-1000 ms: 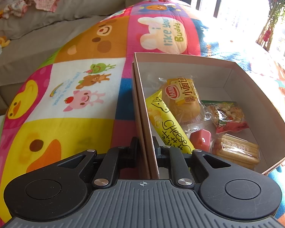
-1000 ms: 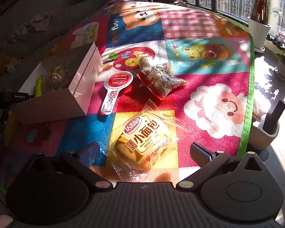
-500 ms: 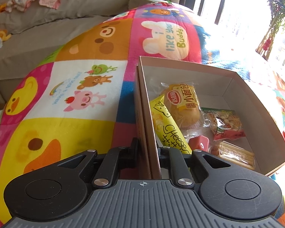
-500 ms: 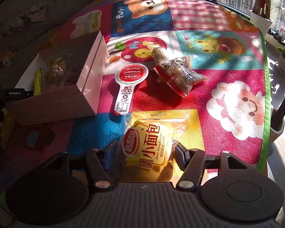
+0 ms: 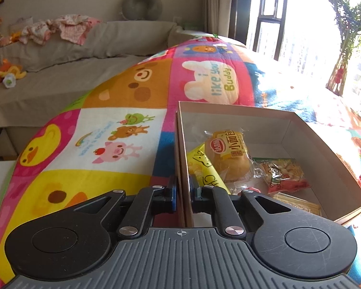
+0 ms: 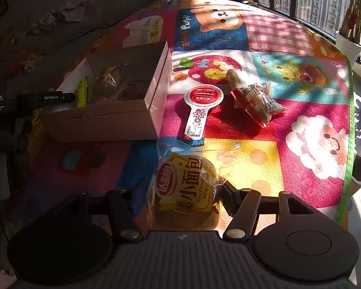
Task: Organize objects
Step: 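Carry the bread bun into the white box and release it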
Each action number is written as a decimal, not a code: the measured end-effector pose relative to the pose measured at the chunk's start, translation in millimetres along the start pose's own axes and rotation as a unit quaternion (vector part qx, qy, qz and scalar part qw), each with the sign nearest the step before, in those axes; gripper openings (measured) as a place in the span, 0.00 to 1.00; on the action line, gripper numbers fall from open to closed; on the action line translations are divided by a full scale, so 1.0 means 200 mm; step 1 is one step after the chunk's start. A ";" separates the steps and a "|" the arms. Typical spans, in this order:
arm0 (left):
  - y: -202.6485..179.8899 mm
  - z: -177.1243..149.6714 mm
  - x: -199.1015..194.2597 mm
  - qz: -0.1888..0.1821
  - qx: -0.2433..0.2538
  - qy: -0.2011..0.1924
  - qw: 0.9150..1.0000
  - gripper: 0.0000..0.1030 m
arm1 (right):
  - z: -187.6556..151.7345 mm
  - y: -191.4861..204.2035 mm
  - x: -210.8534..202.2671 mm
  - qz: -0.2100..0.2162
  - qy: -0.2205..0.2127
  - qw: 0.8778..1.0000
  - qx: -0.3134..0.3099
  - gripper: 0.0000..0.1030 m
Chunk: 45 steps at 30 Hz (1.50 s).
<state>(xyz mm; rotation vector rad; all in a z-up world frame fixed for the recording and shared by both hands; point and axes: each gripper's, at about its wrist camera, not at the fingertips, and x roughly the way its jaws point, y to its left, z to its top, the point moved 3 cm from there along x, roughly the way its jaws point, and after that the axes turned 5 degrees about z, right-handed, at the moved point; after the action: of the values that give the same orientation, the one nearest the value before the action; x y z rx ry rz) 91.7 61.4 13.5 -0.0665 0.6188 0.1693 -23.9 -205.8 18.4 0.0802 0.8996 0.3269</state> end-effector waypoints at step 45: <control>0.05 -0.01 -0.07 -0.021 -0.017 -0.020 0.999 0.12 | 0.67 0.44 0.54 0.077 -0.006 0.997 0.030 0.60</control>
<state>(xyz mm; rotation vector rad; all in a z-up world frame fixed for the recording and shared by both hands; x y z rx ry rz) 78.3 69.4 19.5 -0.1079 0.5734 0.1409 121.5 -80.5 38.3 0.2063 0.8936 0.4422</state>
